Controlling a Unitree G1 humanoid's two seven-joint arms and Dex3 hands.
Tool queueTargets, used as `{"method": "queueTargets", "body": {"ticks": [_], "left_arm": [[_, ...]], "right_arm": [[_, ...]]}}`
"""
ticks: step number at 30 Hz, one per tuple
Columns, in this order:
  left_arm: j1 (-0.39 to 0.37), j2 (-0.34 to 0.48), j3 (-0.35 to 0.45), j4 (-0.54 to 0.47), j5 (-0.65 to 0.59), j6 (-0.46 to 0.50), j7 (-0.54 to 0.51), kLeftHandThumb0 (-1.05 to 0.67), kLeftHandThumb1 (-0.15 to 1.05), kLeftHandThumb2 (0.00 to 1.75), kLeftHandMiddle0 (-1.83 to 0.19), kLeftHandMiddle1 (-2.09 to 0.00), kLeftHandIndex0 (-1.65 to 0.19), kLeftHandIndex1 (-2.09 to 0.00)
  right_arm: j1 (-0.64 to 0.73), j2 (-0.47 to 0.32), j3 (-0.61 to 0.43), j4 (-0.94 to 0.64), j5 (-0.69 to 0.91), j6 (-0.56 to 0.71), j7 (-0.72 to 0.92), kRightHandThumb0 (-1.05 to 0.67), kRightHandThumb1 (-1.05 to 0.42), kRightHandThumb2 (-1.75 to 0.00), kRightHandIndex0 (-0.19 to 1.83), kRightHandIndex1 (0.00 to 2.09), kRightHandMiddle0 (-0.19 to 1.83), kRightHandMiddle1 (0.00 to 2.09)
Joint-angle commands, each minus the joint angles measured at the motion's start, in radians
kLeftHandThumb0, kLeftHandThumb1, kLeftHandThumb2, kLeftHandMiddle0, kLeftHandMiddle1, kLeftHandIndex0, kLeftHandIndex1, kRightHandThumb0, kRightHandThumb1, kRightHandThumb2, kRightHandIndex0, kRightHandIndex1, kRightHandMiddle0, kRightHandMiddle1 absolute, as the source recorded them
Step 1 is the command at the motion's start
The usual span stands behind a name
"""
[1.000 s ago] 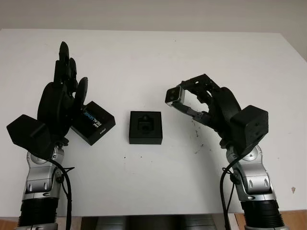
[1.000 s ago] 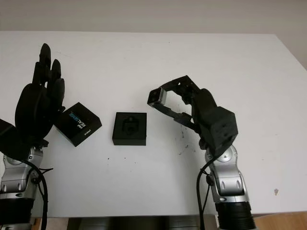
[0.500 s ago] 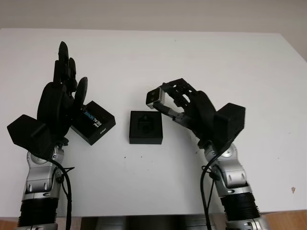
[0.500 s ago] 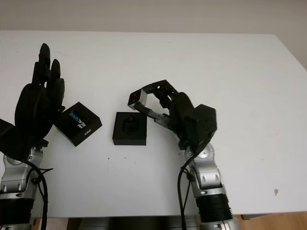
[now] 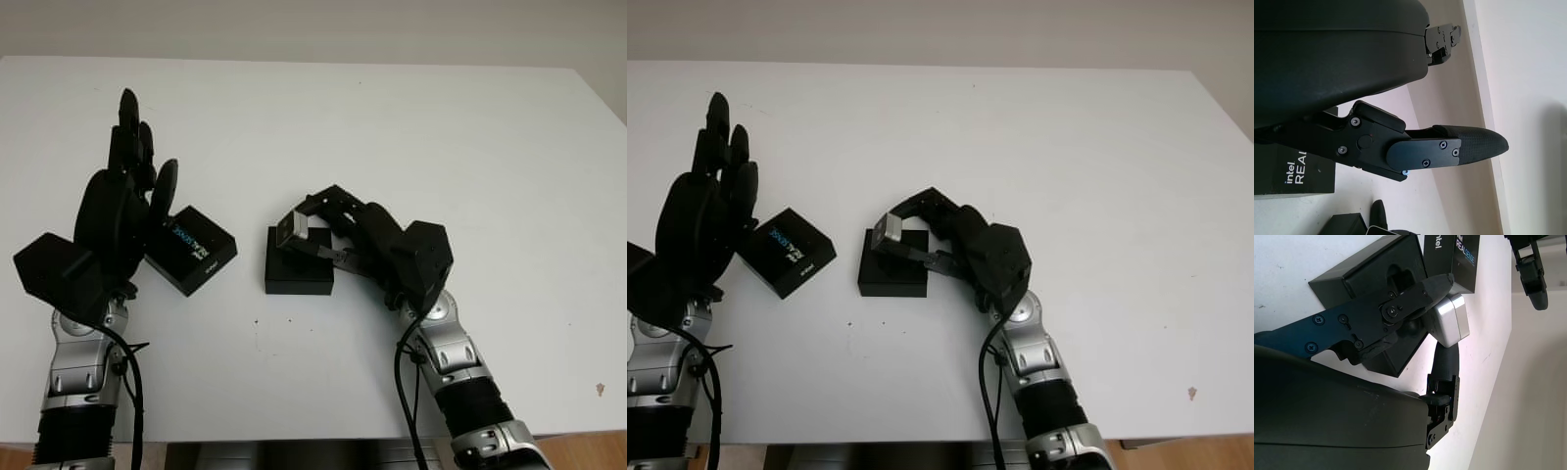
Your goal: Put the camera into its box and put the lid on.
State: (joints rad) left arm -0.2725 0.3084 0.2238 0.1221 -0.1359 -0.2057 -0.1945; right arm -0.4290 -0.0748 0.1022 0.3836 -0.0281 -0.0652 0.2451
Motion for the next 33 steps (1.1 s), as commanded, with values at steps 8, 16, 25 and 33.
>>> {"method": "queueTargets", "body": {"ticks": [8, 16, 25, 33], "left_arm": [[-0.003, 0.006, 0.003, -0.015, 0.010, 0.005, 0.012, -0.78, 1.05, 0.49, 0.19, -0.01, 0.19, 0.00], [-0.008, 0.003, 0.002, -0.012, 0.004, 0.008, 0.010, -0.79, 1.05, 0.48, 0.19, -0.01, 0.19, 0.00], [-0.006, 0.004, 0.002, -0.018, 0.003, 0.005, 0.005, -0.78, 1.05, 0.48, 0.19, 0.00, 0.19, 0.00], [-0.001, 0.005, 0.001, -0.030, 0.011, 0.015, 0.014, -0.80, 1.05, 0.48, 0.19, 0.00, 0.19, 0.00]], "right_arm": [[0.007, -0.019, 0.005, -0.019, 0.001, 0.000, 0.039, -0.53, -0.94, -0.05, 0.23, 0.11, 0.41, 1.56], [0.035, -0.017, -0.002, -0.070, 0.030, 0.040, 0.058, -0.53, -0.95, -0.06, 0.23, 0.09, 0.39, 1.56], [0.067, -0.022, 0.014, -0.115, 0.001, 0.058, 0.045, -0.52, -0.96, -0.06, 0.23, 0.08, 0.37, 1.57], [0.084, -0.032, 0.050, -0.090, -0.080, -0.010, 0.004, -0.51, -0.97, -0.06, 0.23, 0.07, 0.36, 1.57]]}}
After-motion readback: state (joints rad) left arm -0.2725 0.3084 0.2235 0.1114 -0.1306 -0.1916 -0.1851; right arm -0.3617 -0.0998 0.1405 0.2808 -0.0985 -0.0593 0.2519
